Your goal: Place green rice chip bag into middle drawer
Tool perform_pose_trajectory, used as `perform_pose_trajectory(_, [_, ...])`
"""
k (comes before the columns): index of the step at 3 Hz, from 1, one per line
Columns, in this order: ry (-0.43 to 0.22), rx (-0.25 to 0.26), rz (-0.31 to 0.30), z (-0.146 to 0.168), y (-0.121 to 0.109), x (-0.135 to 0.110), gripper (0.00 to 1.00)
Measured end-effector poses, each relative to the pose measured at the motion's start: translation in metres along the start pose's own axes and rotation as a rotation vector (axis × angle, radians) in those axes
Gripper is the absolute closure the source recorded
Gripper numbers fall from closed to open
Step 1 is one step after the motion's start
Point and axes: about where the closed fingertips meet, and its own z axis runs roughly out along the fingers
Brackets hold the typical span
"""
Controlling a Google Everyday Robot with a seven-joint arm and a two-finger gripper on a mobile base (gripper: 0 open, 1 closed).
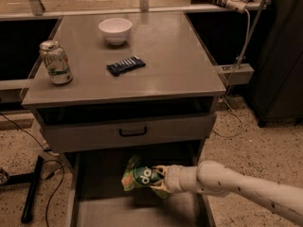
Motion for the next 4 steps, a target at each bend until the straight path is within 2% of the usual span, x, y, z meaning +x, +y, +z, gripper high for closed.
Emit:
perform_pose_trajectory(1, [-0.101, -0.011, 0.018, 0.012, 0.0, 0.023, 1.0])
perform_pose_trajectory(2, [-0.126, -0.049, -0.006, 0.022, 0.009, 0.033, 1.0])
perform_pose_trajectory(3, [-0.054, -0.088, -0.059, 0.027, 0.019, 0.037, 1.0])
perform_pose_trajectory(4, [0.05, -0.086, -0.104, 0.026, 0.022, 0.039, 1.0])
